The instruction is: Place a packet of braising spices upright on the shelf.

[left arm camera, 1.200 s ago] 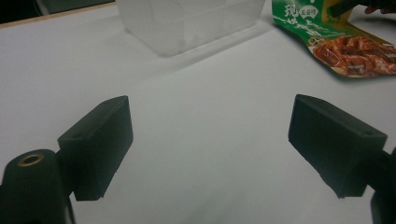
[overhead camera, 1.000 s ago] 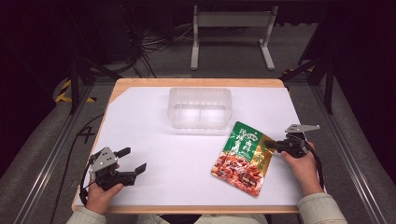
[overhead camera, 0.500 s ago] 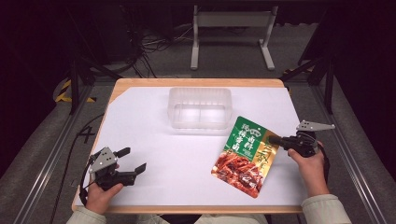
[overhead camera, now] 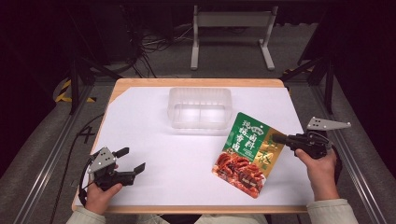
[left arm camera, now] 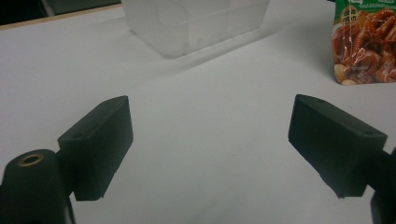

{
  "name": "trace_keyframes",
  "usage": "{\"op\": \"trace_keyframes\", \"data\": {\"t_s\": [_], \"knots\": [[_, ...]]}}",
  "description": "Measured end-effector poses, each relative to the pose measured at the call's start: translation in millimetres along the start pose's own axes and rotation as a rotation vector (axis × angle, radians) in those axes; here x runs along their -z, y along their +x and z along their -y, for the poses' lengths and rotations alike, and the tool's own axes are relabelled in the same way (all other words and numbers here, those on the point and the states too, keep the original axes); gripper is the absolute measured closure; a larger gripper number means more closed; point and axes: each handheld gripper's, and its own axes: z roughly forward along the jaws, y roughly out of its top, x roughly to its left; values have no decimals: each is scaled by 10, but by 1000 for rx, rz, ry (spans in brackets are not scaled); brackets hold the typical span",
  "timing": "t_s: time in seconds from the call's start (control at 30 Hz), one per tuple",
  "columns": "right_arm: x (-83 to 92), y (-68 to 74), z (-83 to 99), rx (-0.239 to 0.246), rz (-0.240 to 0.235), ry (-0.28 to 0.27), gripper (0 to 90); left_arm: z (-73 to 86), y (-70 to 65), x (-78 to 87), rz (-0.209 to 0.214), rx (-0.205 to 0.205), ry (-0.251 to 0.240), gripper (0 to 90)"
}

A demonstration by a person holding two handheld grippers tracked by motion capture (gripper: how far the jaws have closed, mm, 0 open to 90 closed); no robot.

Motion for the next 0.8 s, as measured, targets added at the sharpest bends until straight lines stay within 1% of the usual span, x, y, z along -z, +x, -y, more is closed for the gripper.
{"op": "trace_keyframes", "data": {"t_s": [0.07,0.1,0.13,0.17,0.2,0.23,0.37,0.43,0.53,0.57,0.7,0.8], "knots": [[37,84,-55,23,-16,-7,900,0,2,3,-1,-3,0,147],[37,84,-55,23,-16,-7,900,0,2,3,-1,-3,0,147],[70,169,-103,43,-31,-13,900,0,2,4,0,-2,0,147],[86,212,-126,54,-38,-17,900,1,2,5,-1,-1,0,147],[86,212,-126,54,-38,-17,900,1,2,5,-1,-1,0,147],[96,245,-143,62,-43,-21,900,1,2,5,-1,0,-2,147],[163,444,-242,115,-70,-43,900,0,2,12,1,1,-2,147],[180,499,-272,127,-77,-49,900,-1,0,11,2,3,-2,147],[191,542,-299,136,-89,-53,900,-1,-3,7,3,1,0,147],[201,578,-331,153,-90,-54,900,-2,-2,6,2,-1,1,147],[214,598,-370,166,-78,-56,900,-1,-1,6,1,-1,1,147],[249,572,-424,165,-55,-73,900,-1,1,7,0,-2,0,147]]}}
